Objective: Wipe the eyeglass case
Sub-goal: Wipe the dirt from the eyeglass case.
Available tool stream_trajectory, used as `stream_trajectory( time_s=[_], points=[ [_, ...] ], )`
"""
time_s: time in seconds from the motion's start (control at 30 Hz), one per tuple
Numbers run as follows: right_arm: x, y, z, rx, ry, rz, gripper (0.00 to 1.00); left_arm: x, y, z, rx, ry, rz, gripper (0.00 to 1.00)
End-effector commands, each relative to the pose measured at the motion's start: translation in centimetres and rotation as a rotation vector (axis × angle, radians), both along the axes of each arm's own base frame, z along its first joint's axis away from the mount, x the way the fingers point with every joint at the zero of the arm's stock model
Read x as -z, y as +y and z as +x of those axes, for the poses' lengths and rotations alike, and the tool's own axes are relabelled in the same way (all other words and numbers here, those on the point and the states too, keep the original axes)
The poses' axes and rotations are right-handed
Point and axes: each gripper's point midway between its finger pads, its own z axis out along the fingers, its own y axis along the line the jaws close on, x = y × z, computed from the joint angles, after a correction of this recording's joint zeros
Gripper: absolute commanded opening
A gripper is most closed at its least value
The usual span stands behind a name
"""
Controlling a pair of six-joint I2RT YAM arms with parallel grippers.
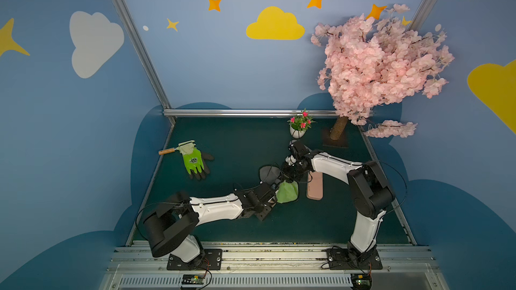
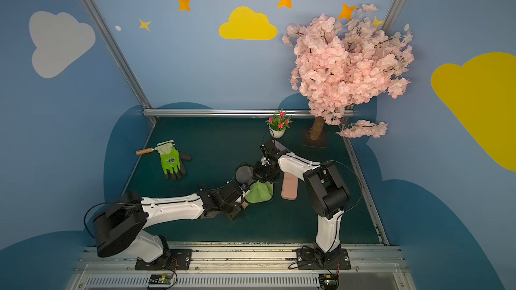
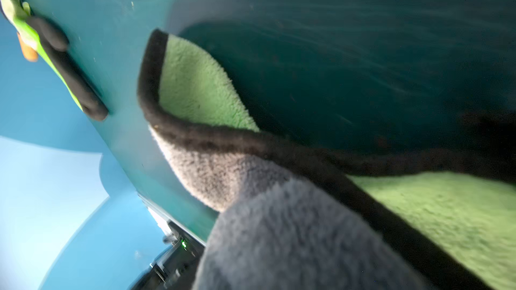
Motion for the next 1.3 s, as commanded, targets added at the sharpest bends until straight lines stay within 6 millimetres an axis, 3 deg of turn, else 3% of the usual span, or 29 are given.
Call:
stream_trajectory(
  time_s=[0.0,0.13,0.3,0.47,0.73,0.83,0.97,1.1,1.2,1.27],
  points=[
    [-0.5,4.1,-6.8,-0.067,0.253,0.100,0.00,-0.2,-1.0,1.4,0.006,-0.036,-0.021,0.03],
    [-1.6,3.6,-3.4,-0.037,0.191,0.117,0.00,-1.2,-1.8,2.0,-0.002,-0.009,-0.048,0.03],
    [-4.3,0.5,1.3,-0.032,0.038,0.035,0.00,0.0,-1.4,1.4,-0.006,0.047,-0.043,0.03],
    [-6.1,-3.1,3.7,-0.041,-0.038,-0.064,0.00,0.6,-1.2,0.9,-0.023,0.134,-0.069,0.03],
    [-3.9,-3.1,0.1,0.007,0.051,-0.062,0.00,1.1,-0.5,1.1,-0.098,0.261,-0.125,0.03],
    [-2.4,-1.5,-1.8,-0.008,0.083,-0.078,0.00,0.9,-0.8,1.5,-0.116,0.293,-0.161,0.03],
    [-0.1,2.3,-4.0,-0.028,0.220,0.023,0.00,0.1,-2.6,2.7,-0.090,0.312,-0.153,0.03],
    [-1.5,4.5,-6.3,-0.100,0.273,0.098,0.00,0.6,-2.2,2.8,-0.107,0.322,-0.142,0.03],
    [-3.2,2.7,-6.6,-0.124,0.238,0.065,0.00,0.8,-1.3,2.6,-0.131,0.322,-0.150,0.03],
    [-4.1,0.1,-4.7,-0.090,0.194,0.038,0.00,0.7,-0.7,2.4,-0.151,0.316,-0.162,0.03]
  ],
)
